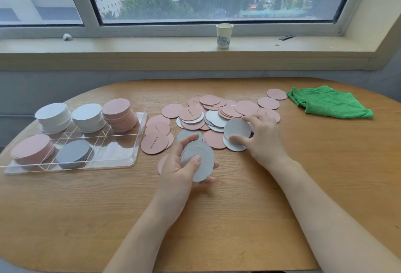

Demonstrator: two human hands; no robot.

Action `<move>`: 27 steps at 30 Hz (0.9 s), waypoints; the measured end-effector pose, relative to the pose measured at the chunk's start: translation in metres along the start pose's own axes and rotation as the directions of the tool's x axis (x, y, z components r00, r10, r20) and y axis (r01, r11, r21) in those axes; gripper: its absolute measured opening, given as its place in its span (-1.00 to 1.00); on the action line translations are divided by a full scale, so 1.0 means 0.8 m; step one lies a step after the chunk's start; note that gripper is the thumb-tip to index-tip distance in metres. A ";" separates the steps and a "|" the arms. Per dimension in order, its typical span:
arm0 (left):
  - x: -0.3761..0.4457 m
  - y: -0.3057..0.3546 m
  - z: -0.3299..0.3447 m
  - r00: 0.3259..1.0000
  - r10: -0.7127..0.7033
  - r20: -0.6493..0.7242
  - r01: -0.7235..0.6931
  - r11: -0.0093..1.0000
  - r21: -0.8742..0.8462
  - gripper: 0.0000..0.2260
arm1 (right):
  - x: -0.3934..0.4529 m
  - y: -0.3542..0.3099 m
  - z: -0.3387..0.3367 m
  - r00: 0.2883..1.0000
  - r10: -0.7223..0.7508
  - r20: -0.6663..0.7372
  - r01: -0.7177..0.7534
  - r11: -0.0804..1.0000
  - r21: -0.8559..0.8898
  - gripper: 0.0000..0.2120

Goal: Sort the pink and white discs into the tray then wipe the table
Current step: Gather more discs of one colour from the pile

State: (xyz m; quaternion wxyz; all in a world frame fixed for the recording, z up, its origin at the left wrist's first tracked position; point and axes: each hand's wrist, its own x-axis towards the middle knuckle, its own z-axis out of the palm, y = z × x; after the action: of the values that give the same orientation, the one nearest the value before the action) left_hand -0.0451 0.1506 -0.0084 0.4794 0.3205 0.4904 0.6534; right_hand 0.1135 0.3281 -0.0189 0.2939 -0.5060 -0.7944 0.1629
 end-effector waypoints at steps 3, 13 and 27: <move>-0.002 -0.002 0.000 1.000 0.005 -0.007 -0.005 1.000 0.006 -0.62 | -0.011 -0.004 0.000 0.996 -0.056 -0.068 0.058 0.998 0.026 -0.47; 0.000 -0.004 -0.003 0.998 0.031 -0.061 -0.029 0.999 0.037 -0.65 | -0.040 -0.025 -0.044 0.984 0.142 0.110 -0.178 0.683 0.708 -0.88; -0.002 -0.008 -0.005 0.999 0.053 0.000 -0.053 0.999 0.011 -0.61 | -0.085 -0.077 -0.012 0.964 -0.185 0.189 0.057 0.842 0.536 -0.76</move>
State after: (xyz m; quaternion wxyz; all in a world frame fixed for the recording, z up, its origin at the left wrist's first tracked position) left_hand -0.0465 0.1484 -0.0158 0.4601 0.3358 0.4855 0.6632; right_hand 0.0974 0.2401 0.0020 0.3356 -0.3319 -0.7789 0.4130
